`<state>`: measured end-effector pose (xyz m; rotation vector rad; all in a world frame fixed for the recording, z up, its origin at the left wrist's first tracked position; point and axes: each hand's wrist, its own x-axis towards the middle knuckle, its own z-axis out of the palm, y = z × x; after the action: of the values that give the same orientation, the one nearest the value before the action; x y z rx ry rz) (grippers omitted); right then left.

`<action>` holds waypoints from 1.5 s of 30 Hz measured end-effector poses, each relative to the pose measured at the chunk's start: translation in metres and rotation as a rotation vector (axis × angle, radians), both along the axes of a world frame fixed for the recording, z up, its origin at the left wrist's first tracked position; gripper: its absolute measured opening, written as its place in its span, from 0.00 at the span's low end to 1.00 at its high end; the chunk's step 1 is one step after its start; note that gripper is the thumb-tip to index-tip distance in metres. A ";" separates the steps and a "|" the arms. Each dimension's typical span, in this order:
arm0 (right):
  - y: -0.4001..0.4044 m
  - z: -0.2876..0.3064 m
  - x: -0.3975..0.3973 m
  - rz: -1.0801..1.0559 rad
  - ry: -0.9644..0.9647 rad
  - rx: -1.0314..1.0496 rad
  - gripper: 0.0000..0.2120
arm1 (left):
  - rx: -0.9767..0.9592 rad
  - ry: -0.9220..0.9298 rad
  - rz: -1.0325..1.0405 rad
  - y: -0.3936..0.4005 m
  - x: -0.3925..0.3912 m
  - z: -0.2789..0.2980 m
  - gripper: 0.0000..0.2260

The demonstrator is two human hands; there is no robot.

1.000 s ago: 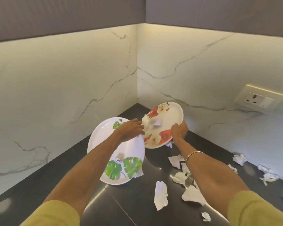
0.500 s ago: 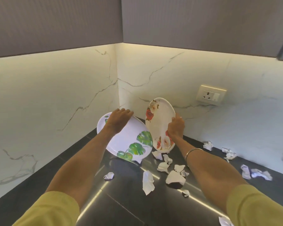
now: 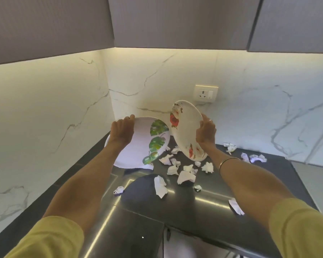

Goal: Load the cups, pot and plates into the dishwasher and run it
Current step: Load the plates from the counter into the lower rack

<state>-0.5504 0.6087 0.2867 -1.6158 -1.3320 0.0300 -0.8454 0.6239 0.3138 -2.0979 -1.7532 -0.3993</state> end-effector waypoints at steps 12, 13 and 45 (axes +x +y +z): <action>-0.138 0.007 0.086 -0.142 -0.047 -0.067 0.18 | 0.137 0.092 -0.500 -0.054 0.082 -0.009 0.20; -0.148 0.006 0.096 -0.164 -0.048 -0.080 0.19 | 0.153 0.128 -0.545 -0.061 0.091 -0.010 0.21; -0.517 -0.032 0.213 -0.495 0.019 -0.232 0.22 | 0.205 0.409 -1.280 -0.362 0.302 -0.031 0.26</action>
<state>-0.3374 0.0916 0.2543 -2.0995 -0.9080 -0.1032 -0.5433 0.2619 0.2826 -2.6064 0.0156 -0.3803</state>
